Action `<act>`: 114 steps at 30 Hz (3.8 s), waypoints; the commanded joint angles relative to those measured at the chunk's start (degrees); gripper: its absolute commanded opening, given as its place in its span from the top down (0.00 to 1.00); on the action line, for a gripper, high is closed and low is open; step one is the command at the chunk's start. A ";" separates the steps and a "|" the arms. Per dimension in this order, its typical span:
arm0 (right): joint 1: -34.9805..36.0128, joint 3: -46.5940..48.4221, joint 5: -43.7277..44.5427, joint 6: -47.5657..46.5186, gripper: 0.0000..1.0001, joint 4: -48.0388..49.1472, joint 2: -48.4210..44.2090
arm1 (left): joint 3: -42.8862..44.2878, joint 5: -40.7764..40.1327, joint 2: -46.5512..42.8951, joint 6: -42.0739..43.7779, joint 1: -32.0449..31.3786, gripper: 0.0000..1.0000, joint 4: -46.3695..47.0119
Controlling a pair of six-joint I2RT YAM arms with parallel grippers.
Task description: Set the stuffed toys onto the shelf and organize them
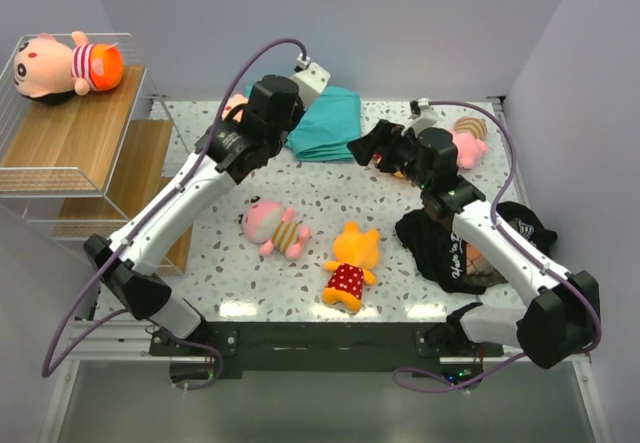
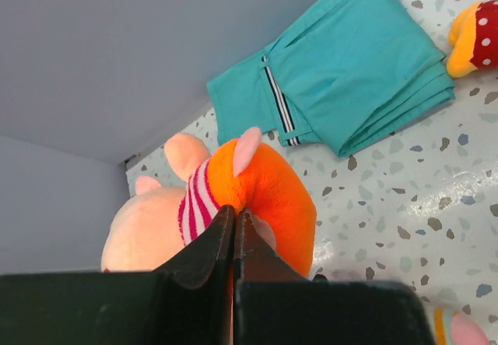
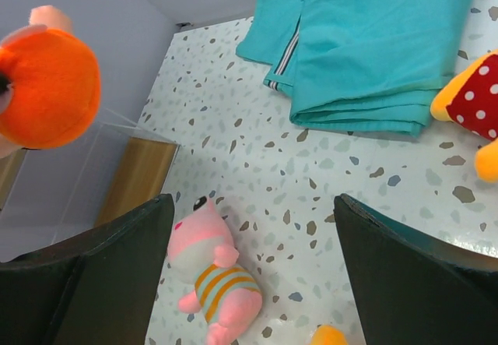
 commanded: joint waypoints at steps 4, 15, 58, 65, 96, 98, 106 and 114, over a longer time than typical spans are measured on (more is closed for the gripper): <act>0.21 -0.15 -2.30 0.68 0.13 4.19 0.10 | 9.43 -0.11 -7.77 11.29 -2.66 1.00 -0.21; 0.21 -0.06 -2.74 0.59 0.13 4.27 1.42 | 16.83 -11.08 -13.39 26.05 -3.89 1.00 2.25; 0.21 1.43 -3.53 0.42 0.12 3.13 3.53 | -12.52 -28.24 -39.76 38.71 -3.89 1.00 8.13; 0.21 1.52 -3.44 0.15 0.12 2.96 3.62 | -16.66 -30.95 -37.40 40.74 -3.81 1.00 11.83; 0.74 3.98 -2.21 -1.25 0.12 0.23 3.88 | -23.25 -32.02 -48.82 49.52 -3.37 0.73 16.22; 0.92 4.07 -2.12 -1.34 0.12 0.23 3.80 | -23.07 -31.93 -48.47 49.53 -3.28 0.65 16.58; 1.62 4.16 -1.60 -1.87 0.12 -0.21 3.53 | -18.85 -33.16 -40.21 44.78 -3.28 0.25 16.74; 1.71 3.63 -0.89 -2.57 0.11 -0.21 2.48 | -14.12 -32.37 -30.03 39.35 -3.37 0.25 17.02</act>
